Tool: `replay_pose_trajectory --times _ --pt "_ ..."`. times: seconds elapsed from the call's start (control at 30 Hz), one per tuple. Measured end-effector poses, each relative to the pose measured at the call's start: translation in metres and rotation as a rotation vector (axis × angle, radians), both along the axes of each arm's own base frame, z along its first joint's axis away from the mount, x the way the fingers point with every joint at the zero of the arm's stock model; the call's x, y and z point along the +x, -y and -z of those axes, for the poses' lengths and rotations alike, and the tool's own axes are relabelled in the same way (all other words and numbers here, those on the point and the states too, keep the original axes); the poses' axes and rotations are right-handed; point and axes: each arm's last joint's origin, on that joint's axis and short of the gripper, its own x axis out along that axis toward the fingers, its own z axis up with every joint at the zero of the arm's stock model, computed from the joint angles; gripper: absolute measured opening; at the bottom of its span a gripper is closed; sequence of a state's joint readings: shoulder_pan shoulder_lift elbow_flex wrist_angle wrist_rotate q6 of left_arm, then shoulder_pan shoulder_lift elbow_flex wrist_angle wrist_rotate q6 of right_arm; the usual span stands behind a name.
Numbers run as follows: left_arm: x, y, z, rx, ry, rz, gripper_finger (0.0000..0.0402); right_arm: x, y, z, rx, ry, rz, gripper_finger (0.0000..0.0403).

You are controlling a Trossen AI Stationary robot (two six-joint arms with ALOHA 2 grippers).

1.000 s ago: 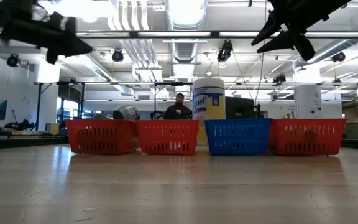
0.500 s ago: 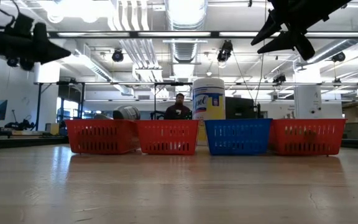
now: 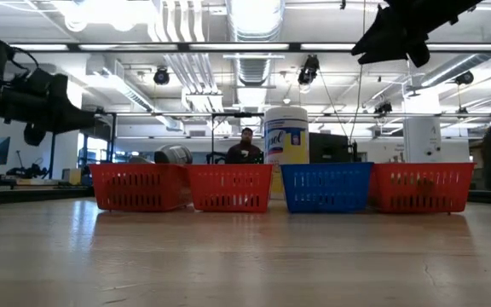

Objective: Pick & Place Travel size toiletries
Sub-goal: Put the blue razor into the blue bin

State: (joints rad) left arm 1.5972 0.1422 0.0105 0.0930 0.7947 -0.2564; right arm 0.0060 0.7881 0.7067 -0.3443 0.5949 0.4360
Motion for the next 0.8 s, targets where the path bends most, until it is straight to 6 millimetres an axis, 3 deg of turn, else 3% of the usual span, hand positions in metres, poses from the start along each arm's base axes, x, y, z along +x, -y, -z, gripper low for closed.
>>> replay_pose_trajectory --times 0.47,0.8 --pt "0.0 -0.003 0.003 -0.042 0.01 -0.006 0.0058 -0.05 0.0 -0.011 -0.038 0.012 -0.009 0.0186" --pt "0.0 -0.003 0.003 -0.044 0.01 -0.006 0.0058 -0.062 0.0 -0.014 -0.033 0.038 -0.007 0.0201"
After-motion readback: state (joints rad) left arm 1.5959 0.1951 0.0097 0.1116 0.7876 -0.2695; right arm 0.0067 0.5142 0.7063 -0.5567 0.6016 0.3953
